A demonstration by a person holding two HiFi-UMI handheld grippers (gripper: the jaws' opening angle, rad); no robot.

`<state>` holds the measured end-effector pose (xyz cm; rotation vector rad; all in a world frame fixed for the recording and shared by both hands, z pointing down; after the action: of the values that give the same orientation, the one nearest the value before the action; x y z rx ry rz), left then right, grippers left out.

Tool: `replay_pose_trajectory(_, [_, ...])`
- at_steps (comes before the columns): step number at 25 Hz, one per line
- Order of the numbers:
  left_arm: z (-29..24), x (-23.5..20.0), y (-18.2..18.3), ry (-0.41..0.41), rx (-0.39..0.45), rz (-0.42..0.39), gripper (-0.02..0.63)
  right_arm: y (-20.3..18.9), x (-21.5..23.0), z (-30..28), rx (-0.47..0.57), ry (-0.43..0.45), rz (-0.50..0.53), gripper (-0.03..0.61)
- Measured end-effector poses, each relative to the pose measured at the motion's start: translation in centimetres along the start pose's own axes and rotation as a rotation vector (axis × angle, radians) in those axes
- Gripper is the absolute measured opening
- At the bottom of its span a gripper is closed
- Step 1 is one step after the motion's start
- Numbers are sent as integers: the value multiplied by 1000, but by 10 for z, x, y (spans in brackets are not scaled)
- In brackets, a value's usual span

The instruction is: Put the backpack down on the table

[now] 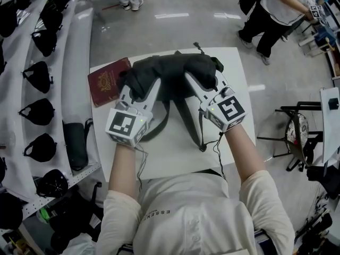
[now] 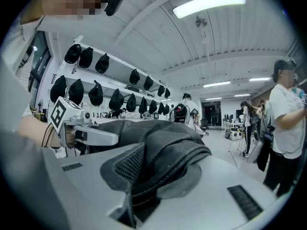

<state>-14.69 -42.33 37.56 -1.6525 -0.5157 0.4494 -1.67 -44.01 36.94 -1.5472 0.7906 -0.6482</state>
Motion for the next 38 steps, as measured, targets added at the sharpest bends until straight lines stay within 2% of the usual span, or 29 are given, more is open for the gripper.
replay_pose_trajectory(9, [22,33,-26,-1,-56,55,64,-27,-22,31,-28,-3,-98,98])
replay_pose_trajectory(17, [49,55,-48,10,-74,132,69,-42,-48,54,-40,29,-126,107])
replay_pose_trajectory(31, [95,94,-89,46,-59,166,80,-77,-93,93,-61,50,-194,112])
replay_pose_trajectory(38, [113,115,-115,32,-102,200,84,-103,-112,113,-86,74,-253,117])
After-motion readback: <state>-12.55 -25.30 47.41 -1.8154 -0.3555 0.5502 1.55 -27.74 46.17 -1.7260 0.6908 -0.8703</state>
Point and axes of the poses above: the fingertips, and each gripper's own axes: z backward along the fingers, x to its right, y out of its top, the point moved 3 cm from there along z, backward along the fingers, and after that the axes turned 6 degrees about y, right-handed, at the moved point
